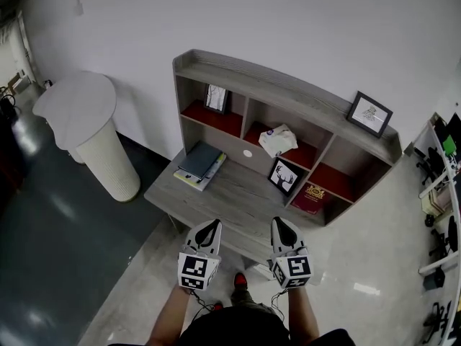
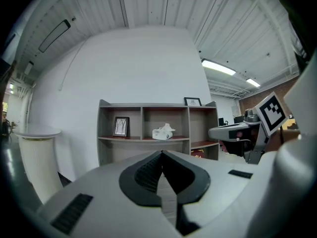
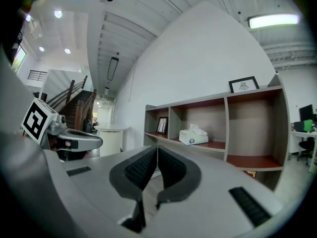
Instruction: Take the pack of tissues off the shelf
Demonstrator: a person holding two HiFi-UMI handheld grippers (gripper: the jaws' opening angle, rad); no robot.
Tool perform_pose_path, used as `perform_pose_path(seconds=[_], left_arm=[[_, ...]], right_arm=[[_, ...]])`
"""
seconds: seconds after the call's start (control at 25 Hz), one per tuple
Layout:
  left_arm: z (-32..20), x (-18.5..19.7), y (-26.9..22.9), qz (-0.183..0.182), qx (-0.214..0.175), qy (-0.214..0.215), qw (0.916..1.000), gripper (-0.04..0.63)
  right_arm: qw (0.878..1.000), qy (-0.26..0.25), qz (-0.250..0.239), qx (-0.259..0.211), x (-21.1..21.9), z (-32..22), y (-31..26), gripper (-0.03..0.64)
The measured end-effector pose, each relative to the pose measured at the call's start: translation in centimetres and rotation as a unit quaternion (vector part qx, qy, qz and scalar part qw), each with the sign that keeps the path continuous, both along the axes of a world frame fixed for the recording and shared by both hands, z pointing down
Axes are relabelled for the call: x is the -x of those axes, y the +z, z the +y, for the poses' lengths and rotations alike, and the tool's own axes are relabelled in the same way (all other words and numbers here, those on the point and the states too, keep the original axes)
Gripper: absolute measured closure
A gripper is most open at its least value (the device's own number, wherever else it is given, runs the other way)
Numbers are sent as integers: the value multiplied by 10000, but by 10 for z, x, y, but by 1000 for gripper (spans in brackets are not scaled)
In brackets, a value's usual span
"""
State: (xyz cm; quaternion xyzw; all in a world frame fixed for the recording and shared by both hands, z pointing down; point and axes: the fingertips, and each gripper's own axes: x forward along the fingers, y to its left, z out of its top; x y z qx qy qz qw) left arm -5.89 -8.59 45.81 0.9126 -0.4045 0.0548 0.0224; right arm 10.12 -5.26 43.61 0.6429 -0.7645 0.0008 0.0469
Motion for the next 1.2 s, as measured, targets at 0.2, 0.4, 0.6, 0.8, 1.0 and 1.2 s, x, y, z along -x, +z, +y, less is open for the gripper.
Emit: perform_pose_path(seconds=[0.2,0.4,0.6,0.8,1.0,1.2], left_arm=[[-38,-27,-6,58,25,-130,9999,589],[-65,-54,-4,22,33,-191,9998,589],[-85,-70,3,-46,107,-290,9995,589],[-101,-75,5,-100,143,-460,9988,589],[-112,-73,5,-121,167,-649,9977,589],[-115,-68,10,-150,234,-786,9965,589]], right_arm=[[9999,-70,-54,-91,-32,-41,-8,588],[9997,-176,-95,-109,-56,-75,-7,588],[9994,-314,-136,-53,-69,-104,-1,588],[9992,-374,-138,-14,-78,-136,1,587],[9988,-441,-185,63,-85,-169,1,581],[9981,-576,-177,131,-86,-197,3,485]])
